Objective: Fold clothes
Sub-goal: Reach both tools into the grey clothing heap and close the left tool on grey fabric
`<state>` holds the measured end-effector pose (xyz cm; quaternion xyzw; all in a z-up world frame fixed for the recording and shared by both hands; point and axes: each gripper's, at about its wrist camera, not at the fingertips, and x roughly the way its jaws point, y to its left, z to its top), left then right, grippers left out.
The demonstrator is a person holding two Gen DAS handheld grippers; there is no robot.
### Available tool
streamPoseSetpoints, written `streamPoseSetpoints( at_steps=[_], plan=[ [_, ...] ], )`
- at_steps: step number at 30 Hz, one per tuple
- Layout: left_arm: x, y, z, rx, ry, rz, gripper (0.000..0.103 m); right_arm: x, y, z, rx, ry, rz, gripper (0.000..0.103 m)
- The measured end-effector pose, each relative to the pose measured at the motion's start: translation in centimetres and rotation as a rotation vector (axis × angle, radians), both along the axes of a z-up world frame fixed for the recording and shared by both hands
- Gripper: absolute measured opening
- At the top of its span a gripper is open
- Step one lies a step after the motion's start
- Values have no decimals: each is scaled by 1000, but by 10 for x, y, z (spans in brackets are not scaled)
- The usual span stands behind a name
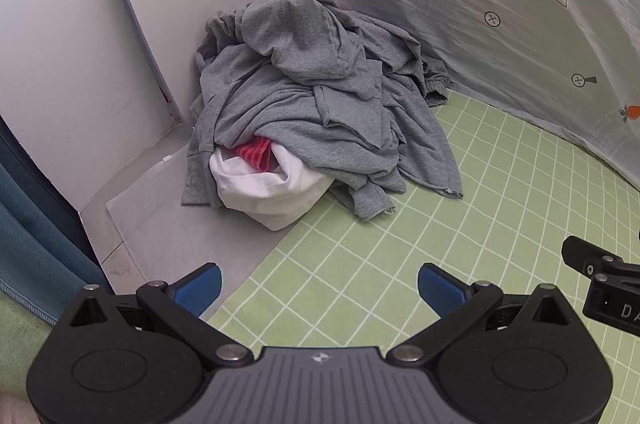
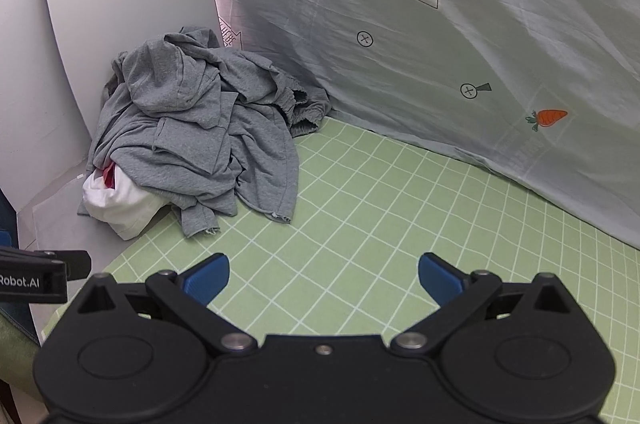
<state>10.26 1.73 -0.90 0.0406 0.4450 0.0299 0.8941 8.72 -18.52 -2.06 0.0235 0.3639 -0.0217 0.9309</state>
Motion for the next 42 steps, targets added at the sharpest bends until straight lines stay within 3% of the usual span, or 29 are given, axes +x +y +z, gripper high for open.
streamPoseSetpoints(
  at_steps=[7, 13, 19, 21, 24, 31, 34, 39, 42],
  plan=[
    [92, 16, -5, -34, -22, 47, 100, 101, 18, -13, -35, 9, 48, 97],
    [186, 20, -12, -77, -65, 113, 80, 196, 29, -30, -51, 25, 102, 95],
    [252, 22, -22, -96, -112, 153, 70, 255, 32, -48, -24, 47, 105, 95],
    [263, 26, -26, -113, -109, 158, 57, 265, 33, -56, -14, 60, 105, 95],
    [271, 28, -32, -141, -101, 154, 38, 275, 34, -67, -13, 85, 98, 95],
    [262, 16, -30, -73, -128, 103, 15, 272, 31, -83, 1, 135, 59, 95],
    [248, 6, -20, -77, -149, 49, 13, 261, 32, -81, -1, 137, 46, 95],
    [211, -33, -8, -87, -149, -133, 10, 238, 26, -73, 3, 132, 10, 95],
    [196, -47, -11, -147, -107, -157, 8, 223, 21, -71, 2, 140, -24, 95]
  ],
)
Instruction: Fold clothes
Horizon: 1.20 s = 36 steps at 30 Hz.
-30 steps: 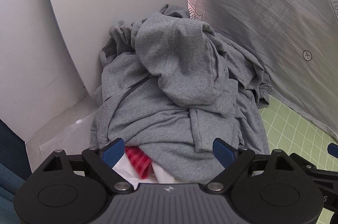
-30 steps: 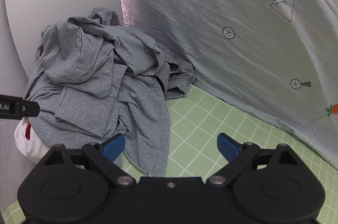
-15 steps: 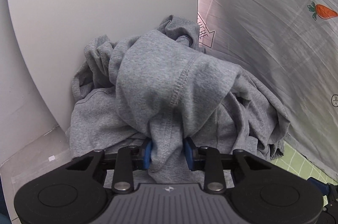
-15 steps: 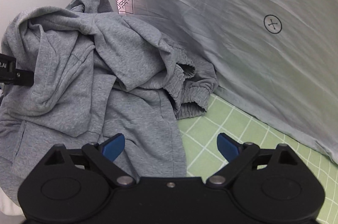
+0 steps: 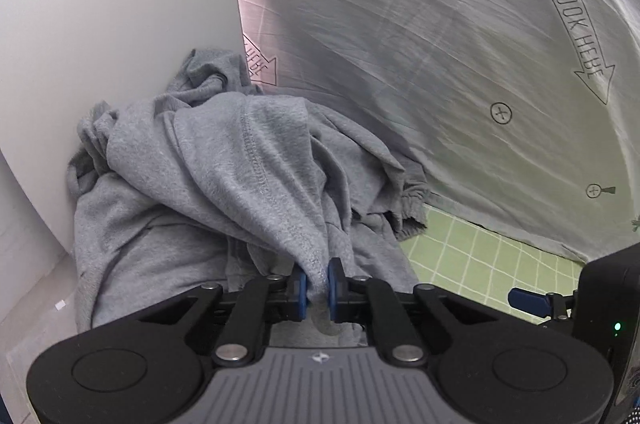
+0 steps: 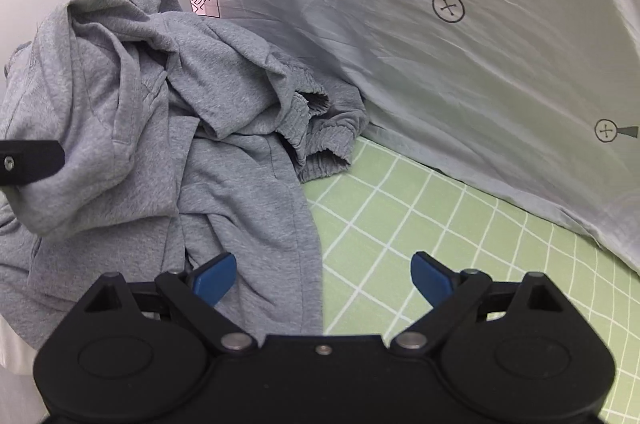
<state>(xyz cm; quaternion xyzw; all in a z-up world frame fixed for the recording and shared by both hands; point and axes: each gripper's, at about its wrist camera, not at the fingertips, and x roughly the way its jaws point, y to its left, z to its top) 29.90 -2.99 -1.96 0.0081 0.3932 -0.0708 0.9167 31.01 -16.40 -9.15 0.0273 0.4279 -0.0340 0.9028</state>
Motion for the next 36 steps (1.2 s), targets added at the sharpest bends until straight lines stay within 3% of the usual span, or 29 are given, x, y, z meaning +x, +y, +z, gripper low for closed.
streamPoseSetpoints(
  at_steps=[3, 5, 7, 13, 18, 21, 27, 33, 35, 36],
  plan=[
    [-10, 0, -4, -53, 31, -15, 8, -14, -7, 2, 15, 16, -43, 95],
    [-10, 8, -11, -100, 80, 27, 8, -20, -12, 7, 39, 17, -69, 95],
    [-8, 18, -17, -81, 105, 79, 8, -22, -15, 15, 76, 0, -84, 94],
    [-4, 65, -21, -137, 181, 206, 14, -10, 1, 47, 120, -96, -4, 90],
    [-6, 81, -28, -3, 175, 267, 14, 4, 27, 69, 219, -171, 90, 85],
    [-3, 93, -36, -51, 210, 284, 14, 14, 49, 77, 251, -194, 171, 83],
    [7, 86, -44, 4, 229, 284, 14, 28, 88, 65, 257, -169, 298, 77],
    [11, 86, -49, 11, 241, 287, 14, 36, 98, 46, 236, -118, 303, 49],
    [11, 88, -50, 4, 242, 287, 14, 34, 97, 47, 211, -126, 314, 27],
    [11, 88, -50, 1, 242, 288, 14, 31, 96, 48, 197, -138, 319, 23]
  ],
)
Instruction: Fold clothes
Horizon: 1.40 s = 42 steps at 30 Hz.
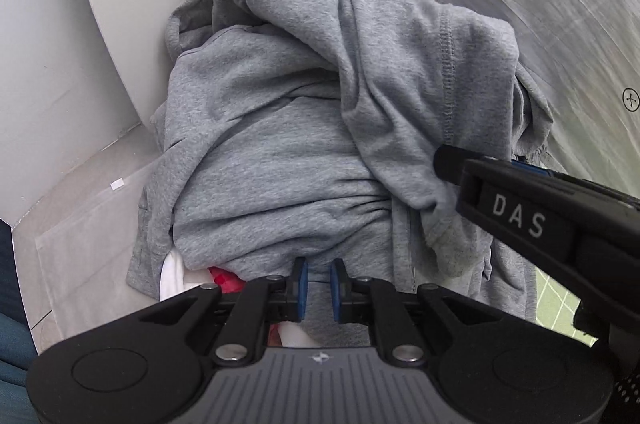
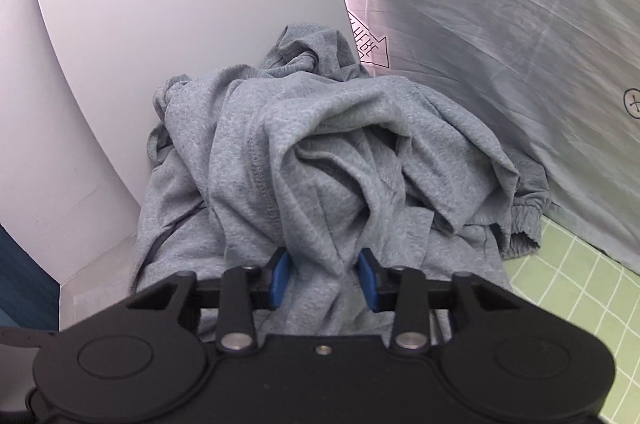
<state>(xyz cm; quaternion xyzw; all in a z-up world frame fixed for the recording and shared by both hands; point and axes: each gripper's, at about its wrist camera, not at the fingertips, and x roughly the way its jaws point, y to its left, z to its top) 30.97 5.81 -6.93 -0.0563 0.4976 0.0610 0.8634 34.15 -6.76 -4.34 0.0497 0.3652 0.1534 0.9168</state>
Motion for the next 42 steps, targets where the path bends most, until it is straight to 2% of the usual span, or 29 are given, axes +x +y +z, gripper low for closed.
streamPoseSetpoints(
  at_steps=[1, 3, 8, 11, 15, 19, 23, 25, 28, 30, 33, 35, 37, 38, 39, 40, 42],
  plan=[
    [0, 0, 0, -2, 0, 2, 14, -3, -1, 1, -12, -17, 2, 16],
    [-2, 0, 3, -4, -1, 7, 14, -11, -3, 4, -29, -47, 1, 12],
    [-11, 0, 11, -10, 0, 15, 15, -34, -11, 18, -50, -111, -32, 10],
    [-23, 1, 19, 2, -5, 21, 15, -53, -21, 34, -21, -145, -59, 9],
    [-41, 8, 27, 17, -20, 33, 16, -86, -26, 57, -49, -224, -79, 8],
    [-61, 8, 34, 28, -30, 32, 16, -125, -37, 72, -33, -261, -136, 4],
    [-82, 3, 38, 22, -38, 12, 16, -171, -47, 75, -139, -303, -214, 0],
    [-90, -1, 37, 19, -39, -1, 16, -189, -63, 71, -205, -285, -260, 0],
    [-99, -9, 32, 10, -32, -11, 18, -197, -96, 55, -157, -140, -315, 0],
    [-101, -11, 30, 5, -24, -9, 19, -200, -104, 47, -146, -107, -326, 0],
    [-101, -10, 36, 13, -37, -14, 25, -193, -96, 42, -140, -94, -272, 12],
    [-97, -8, 42, 19, -56, -7, 29, -181, -84, 42, -129, -110, -226, 34],
    [-86, 0, 47, 18, -77, 5, 33, -165, -70, 44, -122, -125, -194, 39],
    [-79, 5, 50, 15, -89, 8, 35, -153, -64, 44, -114, -131, -181, 45],
    [-71, 11, 54, 13, -110, 5, 41, -139, -59, 45, -103, -137, -170, 50],
    [-62, 16, 58, 15, -134, -2, 50, -126, -53, 46, -93, -143, -158, 62],
    [-43, 24, 66, 38, -173, -4, 58, -99, -46, 48, -73, -158, -144, 77]
  ],
)
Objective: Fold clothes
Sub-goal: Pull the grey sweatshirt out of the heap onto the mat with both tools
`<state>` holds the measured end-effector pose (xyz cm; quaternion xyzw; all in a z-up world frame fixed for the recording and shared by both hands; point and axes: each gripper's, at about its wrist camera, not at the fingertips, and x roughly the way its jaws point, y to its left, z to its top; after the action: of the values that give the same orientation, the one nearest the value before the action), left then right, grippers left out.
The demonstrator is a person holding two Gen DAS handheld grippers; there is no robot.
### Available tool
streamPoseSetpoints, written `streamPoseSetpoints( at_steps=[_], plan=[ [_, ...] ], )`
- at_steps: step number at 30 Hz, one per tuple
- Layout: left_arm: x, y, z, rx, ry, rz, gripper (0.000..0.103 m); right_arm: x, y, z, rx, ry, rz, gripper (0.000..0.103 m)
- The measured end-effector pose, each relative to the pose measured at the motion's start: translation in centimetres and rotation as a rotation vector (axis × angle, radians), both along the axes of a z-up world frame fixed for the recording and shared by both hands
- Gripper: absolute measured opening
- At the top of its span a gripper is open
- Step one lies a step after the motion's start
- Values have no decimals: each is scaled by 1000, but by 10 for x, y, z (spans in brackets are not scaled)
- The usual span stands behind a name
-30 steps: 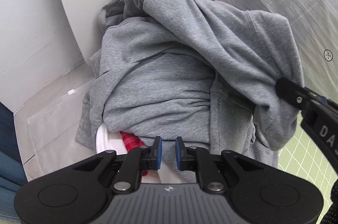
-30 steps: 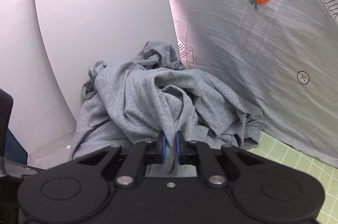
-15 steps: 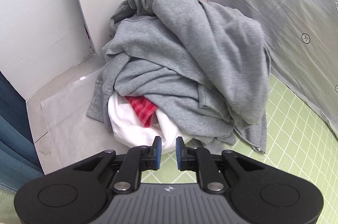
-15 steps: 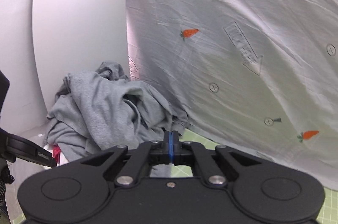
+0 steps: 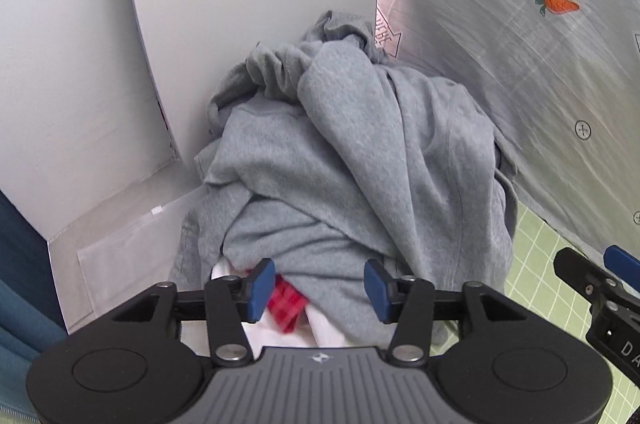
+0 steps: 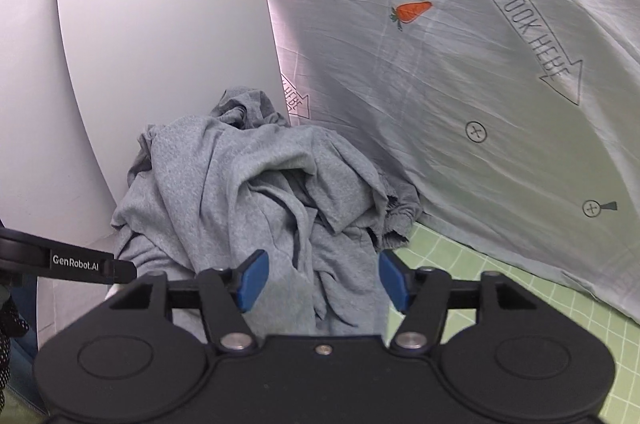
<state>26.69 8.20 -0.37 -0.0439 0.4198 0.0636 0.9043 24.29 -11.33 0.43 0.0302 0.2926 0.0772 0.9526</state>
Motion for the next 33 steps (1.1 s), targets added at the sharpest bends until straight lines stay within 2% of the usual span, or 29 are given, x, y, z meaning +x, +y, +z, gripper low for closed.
streamPoseSetpoints(
  at_steps=[4, 9, 13, 15, 16, 17, 19, 21, 23, 27, 33],
  plan=[
    [46, 21, 8, 5, -46, 40, 60, 62, 12, -1, 49, -9, 37, 79],
    [100, 30, 7, -31, -89, 49, 65, 126, 23, -25, 66, 84, 57, 79],
    [135, 31, 1, -45, -115, 46, 72, 153, 30, -46, 91, 142, 64, 78],
    [149, 33, -5, -69, -96, 61, 72, 155, 32, -52, 108, 134, 75, 54],
    [152, 34, -8, -86, -86, 65, 70, 155, 34, -54, 113, 129, 85, 30],
    [154, 36, -10, -104, -78, 66, 65, 154, 36, -55, 118, 125, 96, 20],
    [152, 36, -11, -128, -73, 56, 37, 150, 41, -54, 87, 105, 101, 12],
    [150, 34, -12, -95, -59, 70, 16, 146, 46, -53, 41, 91, 114, 10],
    [146, 32, -14, -77, -55, 69, 15, 143, 47, -51, 11, 85, 133, 9],
    [135, 30, -10, -97, -59, 74, 12, 131, 39, -44, 2, 74, 128, 8],
    [105, 13, 12, -92, -94, 49, 11, 96, 19, -21, -26, -7, 64, 6]
  ],
)
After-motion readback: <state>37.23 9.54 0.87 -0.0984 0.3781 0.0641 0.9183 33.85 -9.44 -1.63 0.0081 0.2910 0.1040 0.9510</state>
